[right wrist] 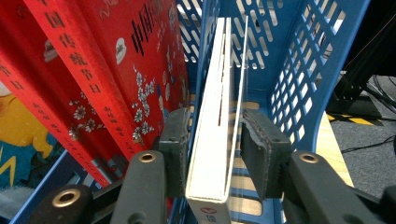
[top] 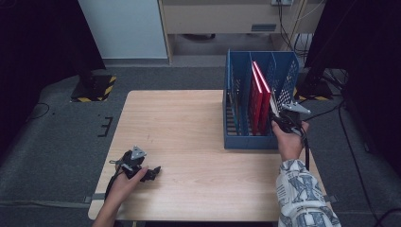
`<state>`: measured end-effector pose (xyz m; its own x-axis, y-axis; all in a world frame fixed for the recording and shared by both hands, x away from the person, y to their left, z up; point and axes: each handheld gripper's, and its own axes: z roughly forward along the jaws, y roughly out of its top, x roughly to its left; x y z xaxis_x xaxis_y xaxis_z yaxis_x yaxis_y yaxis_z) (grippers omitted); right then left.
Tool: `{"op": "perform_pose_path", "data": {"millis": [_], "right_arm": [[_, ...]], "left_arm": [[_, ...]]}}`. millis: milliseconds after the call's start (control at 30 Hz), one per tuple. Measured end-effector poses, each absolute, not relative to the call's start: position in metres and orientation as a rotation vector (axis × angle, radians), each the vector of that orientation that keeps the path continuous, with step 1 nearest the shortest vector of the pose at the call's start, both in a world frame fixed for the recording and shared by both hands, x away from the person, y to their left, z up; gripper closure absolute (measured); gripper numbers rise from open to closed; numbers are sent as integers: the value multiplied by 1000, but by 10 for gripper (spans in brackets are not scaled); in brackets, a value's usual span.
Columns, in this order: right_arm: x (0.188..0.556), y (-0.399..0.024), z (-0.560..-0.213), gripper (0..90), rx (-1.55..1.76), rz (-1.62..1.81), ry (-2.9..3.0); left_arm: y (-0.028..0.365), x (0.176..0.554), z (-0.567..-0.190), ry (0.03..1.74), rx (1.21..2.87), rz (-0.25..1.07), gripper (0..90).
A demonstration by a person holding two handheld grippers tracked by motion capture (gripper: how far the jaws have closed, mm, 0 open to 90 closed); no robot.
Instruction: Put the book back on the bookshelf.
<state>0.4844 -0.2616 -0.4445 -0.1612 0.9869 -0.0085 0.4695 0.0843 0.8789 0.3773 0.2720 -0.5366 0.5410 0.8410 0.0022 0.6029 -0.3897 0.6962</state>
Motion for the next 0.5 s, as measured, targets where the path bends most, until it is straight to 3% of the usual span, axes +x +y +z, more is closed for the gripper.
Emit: {"op": "perform_pose_path", "data": {"millis": [500], "right_arm": [[473, -269, -431, 524, 1451, 1079, 1671]], "left_arm": [[272, 377, -537, 1161, 2129, 473, 0]]}}
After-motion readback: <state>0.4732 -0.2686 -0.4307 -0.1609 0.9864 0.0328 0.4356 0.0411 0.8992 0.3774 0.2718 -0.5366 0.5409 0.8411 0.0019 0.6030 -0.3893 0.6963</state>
